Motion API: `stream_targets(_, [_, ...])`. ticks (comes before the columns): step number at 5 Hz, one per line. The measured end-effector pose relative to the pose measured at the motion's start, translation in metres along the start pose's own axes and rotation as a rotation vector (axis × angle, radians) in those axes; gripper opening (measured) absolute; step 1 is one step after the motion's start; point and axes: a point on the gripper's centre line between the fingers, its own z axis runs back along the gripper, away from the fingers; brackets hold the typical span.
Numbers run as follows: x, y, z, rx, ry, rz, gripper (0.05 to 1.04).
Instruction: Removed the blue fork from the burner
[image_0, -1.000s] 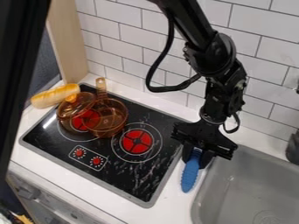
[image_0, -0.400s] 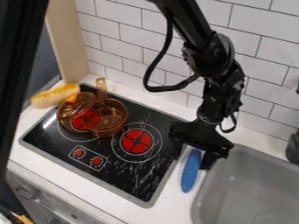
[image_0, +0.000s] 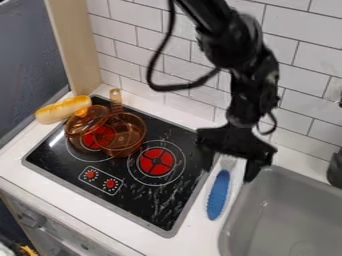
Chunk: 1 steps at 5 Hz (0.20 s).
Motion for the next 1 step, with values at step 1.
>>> stream_targets(1, [0.0052,0.0081,0.0266,0.019,-0.073,0.052,1.001])
